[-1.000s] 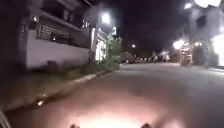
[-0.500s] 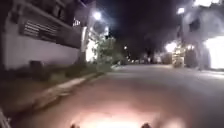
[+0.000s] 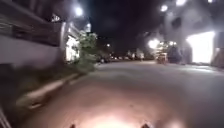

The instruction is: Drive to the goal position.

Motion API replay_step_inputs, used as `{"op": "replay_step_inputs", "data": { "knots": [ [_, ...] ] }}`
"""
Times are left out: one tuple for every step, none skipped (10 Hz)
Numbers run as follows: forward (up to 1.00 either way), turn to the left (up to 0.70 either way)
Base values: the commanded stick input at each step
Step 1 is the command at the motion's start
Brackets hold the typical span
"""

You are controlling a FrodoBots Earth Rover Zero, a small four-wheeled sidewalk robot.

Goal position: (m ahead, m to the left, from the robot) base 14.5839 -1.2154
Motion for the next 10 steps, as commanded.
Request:
{"op": "replay_step_inputs", "data": {
  "knots": [
    [1.0,0.0],
    [1.0,0.0],
    [1.0,0.0],
    [1.0,0.0],
    [1.0,0.0],
    [1.0,0.0],
    [1.0,0.0],
    [1.0,0.0],
    [1.0,-0.08],
    [1.0,-0.27]
  ]
}}
